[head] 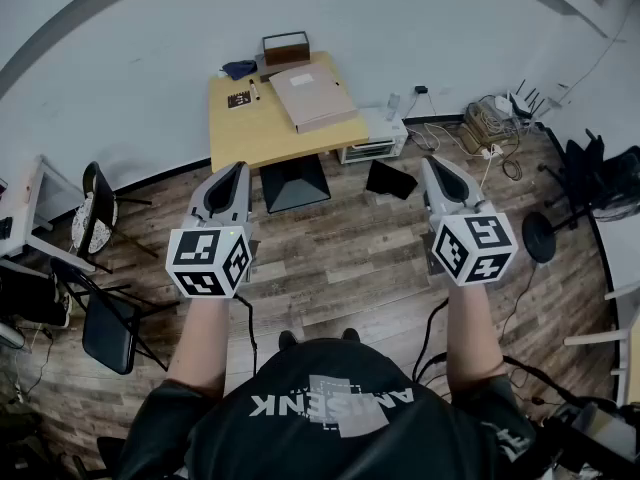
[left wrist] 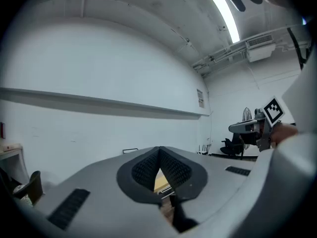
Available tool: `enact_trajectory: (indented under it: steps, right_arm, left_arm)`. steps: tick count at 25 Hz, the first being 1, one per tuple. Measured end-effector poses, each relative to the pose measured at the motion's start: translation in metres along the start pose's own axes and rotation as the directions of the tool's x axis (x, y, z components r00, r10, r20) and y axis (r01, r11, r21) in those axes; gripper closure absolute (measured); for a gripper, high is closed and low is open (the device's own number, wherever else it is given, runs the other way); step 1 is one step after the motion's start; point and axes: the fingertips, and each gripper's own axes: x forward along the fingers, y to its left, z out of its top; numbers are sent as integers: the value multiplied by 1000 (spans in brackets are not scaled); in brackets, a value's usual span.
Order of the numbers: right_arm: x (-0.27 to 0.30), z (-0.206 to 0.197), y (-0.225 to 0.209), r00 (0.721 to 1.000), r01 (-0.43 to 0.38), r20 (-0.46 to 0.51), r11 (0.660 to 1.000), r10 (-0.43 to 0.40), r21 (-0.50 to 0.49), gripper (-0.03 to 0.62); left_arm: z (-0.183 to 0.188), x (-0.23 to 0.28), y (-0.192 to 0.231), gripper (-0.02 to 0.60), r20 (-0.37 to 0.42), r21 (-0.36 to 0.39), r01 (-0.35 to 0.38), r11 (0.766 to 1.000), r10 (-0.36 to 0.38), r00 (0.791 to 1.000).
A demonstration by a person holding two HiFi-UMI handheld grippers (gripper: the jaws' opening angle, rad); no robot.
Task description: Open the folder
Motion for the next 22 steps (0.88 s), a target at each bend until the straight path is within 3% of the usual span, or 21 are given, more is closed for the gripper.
enact_trajectory:
  steps: [16,22]
  right_arm:
    - [-9,-4,-8,1000,-20,16,999,20,31,588]
    - [-12,-2,-14,998,-52,21,999,52,-2,588]
  left_arm:
    - [-2,0,-14,581,13,-1,-1,1000,1,1000]
    - [7,3,-29,581,51,-72,29,997,-25,998]
